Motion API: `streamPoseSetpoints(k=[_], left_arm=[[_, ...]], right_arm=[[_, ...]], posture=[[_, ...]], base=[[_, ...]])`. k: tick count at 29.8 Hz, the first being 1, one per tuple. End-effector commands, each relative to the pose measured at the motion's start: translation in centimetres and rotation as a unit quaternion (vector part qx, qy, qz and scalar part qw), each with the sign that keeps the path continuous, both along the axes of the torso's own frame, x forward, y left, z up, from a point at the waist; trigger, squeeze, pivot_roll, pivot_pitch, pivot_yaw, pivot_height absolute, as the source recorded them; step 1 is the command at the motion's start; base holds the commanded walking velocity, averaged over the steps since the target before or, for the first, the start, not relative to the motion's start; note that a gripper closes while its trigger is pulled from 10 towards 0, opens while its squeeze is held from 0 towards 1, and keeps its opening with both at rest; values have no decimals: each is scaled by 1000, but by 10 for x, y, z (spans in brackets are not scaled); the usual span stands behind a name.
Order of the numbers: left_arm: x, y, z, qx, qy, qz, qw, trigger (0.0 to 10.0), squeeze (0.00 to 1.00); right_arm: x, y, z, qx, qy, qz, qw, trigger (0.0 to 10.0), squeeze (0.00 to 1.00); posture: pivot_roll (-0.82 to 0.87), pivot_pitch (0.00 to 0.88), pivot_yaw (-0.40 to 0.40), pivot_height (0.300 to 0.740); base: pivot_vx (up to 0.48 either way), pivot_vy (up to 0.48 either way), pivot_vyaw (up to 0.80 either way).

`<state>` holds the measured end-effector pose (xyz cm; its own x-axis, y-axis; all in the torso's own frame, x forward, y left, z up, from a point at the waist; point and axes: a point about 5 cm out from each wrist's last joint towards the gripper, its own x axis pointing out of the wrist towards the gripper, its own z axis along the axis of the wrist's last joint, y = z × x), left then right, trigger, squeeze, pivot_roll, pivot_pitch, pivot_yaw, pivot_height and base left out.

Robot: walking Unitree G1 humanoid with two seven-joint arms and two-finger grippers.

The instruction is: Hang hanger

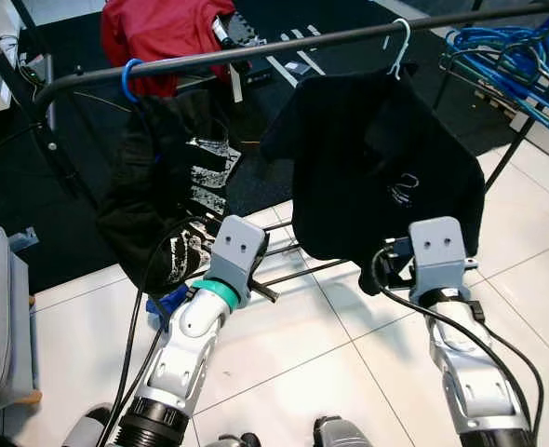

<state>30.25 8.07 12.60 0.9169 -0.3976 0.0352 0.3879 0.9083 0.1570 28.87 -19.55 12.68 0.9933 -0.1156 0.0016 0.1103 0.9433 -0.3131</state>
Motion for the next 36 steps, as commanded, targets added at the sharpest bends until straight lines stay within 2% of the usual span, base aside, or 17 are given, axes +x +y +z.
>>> streamPoseSetpoints(k=[1,5,10,18,27,32,36], left_arm=[[0,2,-4,4,6,0,1000,10000,0],[4,8,-1,4,1,12,1000,10000,0],[-3,6,-6,6,5,8,1000,10000,0],[2,9,-1,3,-2,18,1000,10000,0],[0,8,-1,3,-1,14,1000,10000,0],[4,9,1,4,-4,16,1000,10000,0],[3,6,-3,3,-1,16,1000,10000,0]], right_arm=[[-1,2,-3,4,7,-2,1000,10000,0],[7,10,1,4,1,18,1000,10000,0],[5,10,2,3,3,21,1000,10000,0],[9,15,3,7,3,30,1000,10000,0],[8,10,3,10,2,17,1000,10000,0],[10,15,3,7,2,28,1000,10000,0],[7,13,2,4,3,27,1000,10000,0]], posture=[[-307,68,135,740],[-292,71,115,740],[-288,70,111,740],[-278,65,104,740],[-279,63,114,740],[-286,65,112,740],[-289,50,106,740]], base=[[0,0,0],[0,0,0],[0,0,0],[0,0,0],[0,0,0],[0,0,0],[0,0,0]])
